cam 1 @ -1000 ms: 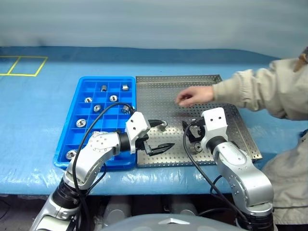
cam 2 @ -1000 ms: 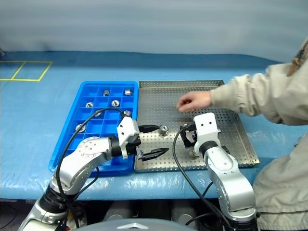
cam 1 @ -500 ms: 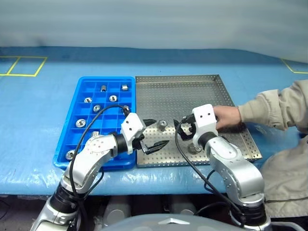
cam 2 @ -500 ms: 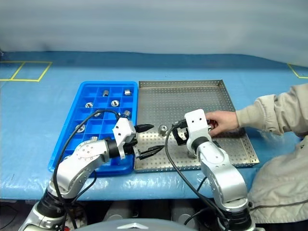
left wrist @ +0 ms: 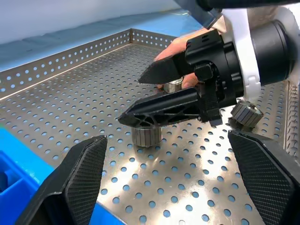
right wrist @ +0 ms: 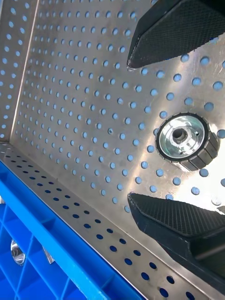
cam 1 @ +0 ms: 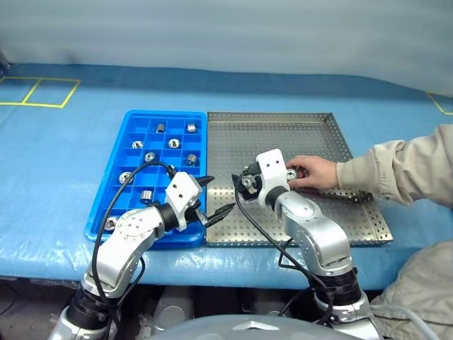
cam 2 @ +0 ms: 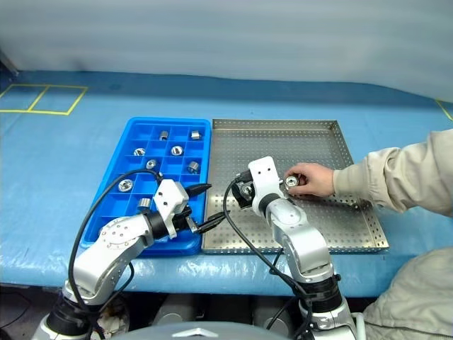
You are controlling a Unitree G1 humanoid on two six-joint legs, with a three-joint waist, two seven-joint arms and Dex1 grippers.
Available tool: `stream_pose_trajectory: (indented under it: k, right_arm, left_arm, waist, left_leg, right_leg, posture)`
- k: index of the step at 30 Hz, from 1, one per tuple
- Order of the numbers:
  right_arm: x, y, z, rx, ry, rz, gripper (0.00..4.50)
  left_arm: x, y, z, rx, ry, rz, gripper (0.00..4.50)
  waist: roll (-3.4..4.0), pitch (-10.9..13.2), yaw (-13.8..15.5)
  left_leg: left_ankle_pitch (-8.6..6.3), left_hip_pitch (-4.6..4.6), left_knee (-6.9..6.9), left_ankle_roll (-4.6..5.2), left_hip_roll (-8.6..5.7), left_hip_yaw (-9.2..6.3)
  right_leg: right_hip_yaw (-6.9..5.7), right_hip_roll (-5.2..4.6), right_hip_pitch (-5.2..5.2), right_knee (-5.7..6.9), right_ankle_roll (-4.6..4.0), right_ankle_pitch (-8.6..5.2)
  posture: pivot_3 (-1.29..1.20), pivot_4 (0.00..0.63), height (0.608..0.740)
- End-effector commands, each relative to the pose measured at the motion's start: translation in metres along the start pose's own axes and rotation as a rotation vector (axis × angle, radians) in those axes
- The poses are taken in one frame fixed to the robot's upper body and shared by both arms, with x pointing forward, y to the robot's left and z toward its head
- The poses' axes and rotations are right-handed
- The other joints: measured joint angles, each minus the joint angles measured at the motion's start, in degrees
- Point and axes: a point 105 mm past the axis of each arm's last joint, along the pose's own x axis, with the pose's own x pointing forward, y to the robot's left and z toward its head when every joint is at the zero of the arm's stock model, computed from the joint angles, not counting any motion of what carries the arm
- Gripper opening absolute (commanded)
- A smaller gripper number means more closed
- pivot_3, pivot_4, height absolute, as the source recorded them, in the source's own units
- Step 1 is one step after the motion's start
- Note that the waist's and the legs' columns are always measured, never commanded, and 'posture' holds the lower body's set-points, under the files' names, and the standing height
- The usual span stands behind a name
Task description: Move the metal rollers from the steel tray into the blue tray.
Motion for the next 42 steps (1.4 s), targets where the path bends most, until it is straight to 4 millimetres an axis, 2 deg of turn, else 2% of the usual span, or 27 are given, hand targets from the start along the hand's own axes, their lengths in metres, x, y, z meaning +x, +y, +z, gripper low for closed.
stream_pose_trajectory:
  k: [1, 7, 10, 12, 16, 17, 21, 26, 30, 35, 42]
  right_arm:
    - [0.005, 0.002, 0.004, 0.021, -0.031, 0.013, 4.5]
    - [0.014, 0.001, -0.013, 0.059, 0.014, 0.021, 4.5]
    - [0.015, 0.002, -0.021, 0.059, 0.029, 0.026, 3.87]
    - [0.015, 0.003, -0.025, 0.06, 0.036, 0.035, 3.22]
    - [0.012, 0.008, -0.023, 0.049, 0.027, 0.061, 1.91]
    - [0.011, 0.009, -0.02, 0.037, 0.019, 0.068, 1.81]
    - [0.007, 0.012, -0.004, -0.006, -0.02, 0.092, 1.81]
    - [0.009, 0.014, 0.04, -0.12, -0.107, 0.083, 1.81]
    - [0.016, 0.023, 0.071, -0.149, -0.183, 0.111, 1.81]
    - [0.03, 0.041, 0.08, -0.195, -0.193, 0.173, 1.81]
    - [0.044, 0.063, 0.081, -0.206, -0.195, 0.267, 1.81]
  left_arm:
    - [-0.002, -0.003, 0.016, 0.039, -0.062, 0.001, 4.49]
    - [-0.002, -0.003, 0.017, 0.039, -0.064, -0.003, 4.49]
    - [-0.002, -0.004, 0.017, 0.041, -0.067, -0.003, 4.5]
    - [-0.002, -0.004, 0.017, 0.043, -0.07, -0.002, 4.5]
    - [-0.002, -0.003, 0.018, 0.046, -0.076, 0.007, 4.5]
    - [-0.003, -0.002, 0.018, 0.048, -0.078, 0.018, 4.5]
    - [-0.006, 0.001, 0.02, 0.062, -0.091, 0.055, 4.5]
    - [-0.011, 0.007, 0.024, 0.071, -0.121, 0.144, 4.5]
    - [-0.019, 0.016, 0.027, 0.086, -0.137, 0.243, 4.5]
    - [-0.032, 0.026, 0.027, 0.096, -0.136, 0.366, 4.5]
    - [-0.05, 0.027, 0.024, 0.087, -0.121, 0.466, 4.5]
  waist:
    - [0.01, 0.0, 0.14]
    - [0.01, 0.01, 0.22]
    - [0.02, 0.01, 0.22]
    - [0.02, 0.01, 0.24]
    - [0.02, 0.01, 0.27]
    - [0.03, 0.02, 0.3]
    - [0.04, 0.03, 0.46]
    - [0.11, 0.07, 0.92]
    - [0.11, 0.07, 2.0]
    - [0.11, 0.07, 4.16]
    - [0.14, 0.09, 7.17]
  left_leg:
    - [0.0, 0.01, 0.0, 0.0, 0.0, 0.0]
    - [0.0, 0.0, -0.02, 0.0, 0.0, 0.0]
    - [0.0, 0.0, -0.03, 0.0, 0.0, 0.0]
    - [0.0, 0.0, -0.02, 0.0, 0.0, 0.0]
    - [0.0, 0.0, -0.02, 0.0, 0.01, 0.0]
    - [0.0, 0.01, -0.03, 0.0, 0.01, -0.01]
    - [0.0, 0.0, -0.02, 0.0, 0.02, -0.01]
    - [0.01, 0.0, -0.01, 0.0, 0.04, 0.0]
    - [0.01, 0.01, -0.07, 0.0, -0.02, -0.05]
    - [0.0, -0.04, -0.23, -0.01, -0.08, -0.17]
    - [0.0, -0.09, -0.26, -0.01, -0.1, -0.18]
  right_leg:
    - [0.0, 0.0, 0.01, 0.0, 0.01, -0.01]
    - [-0.01, 0.01, 0.0, 0.0, -0.01, 0.01]
    - [-0.01, 0.01, -0.01, 0.0, -0.01, 0.01]
    - [-0.01, 0.01, -0.01, 0.0, -0.01, 0.01]
    - [0.0, 0.01, -0.01, 0.0, -0.01, 0.0]
    - [-0.01, 0.01, -0.01, 0.0, -0.01, 0.0]
    - [-0.01, 0.0, -0.01, 0.0, 0.0, -0.01]
    - [-0.02, 0.02, -0.03, 0.01, 0.02, -0.01]
    - [-0.08, 0.05, -0.02, 0.02, 0.06, 0.05]
    - [-0.2, 0.03, -0.07, -0.02, -0.05, 0.18]
    - [-0.24, 0.03, -0.11, -0.06, 0.0, 0.13]
  posture:
    - [0.17, 0.15, 0.74]
    - [0.17, 0.15, 0.74]
    - [0.17, 0.15, 0.74]
    - [0.17, 0.15, 0.74]
    - [0.17, 0.15, 0.74]
    - [0.19, 0.15, 0.74]
    - [0.23, 0.15, 0.74]
    - [0.29, 0.15, 0.74]
    - [0.34, 0.15, 0.74]
    - [0.42, 0.15, 0.74]
    - [0.5, 0.15, 0.74]
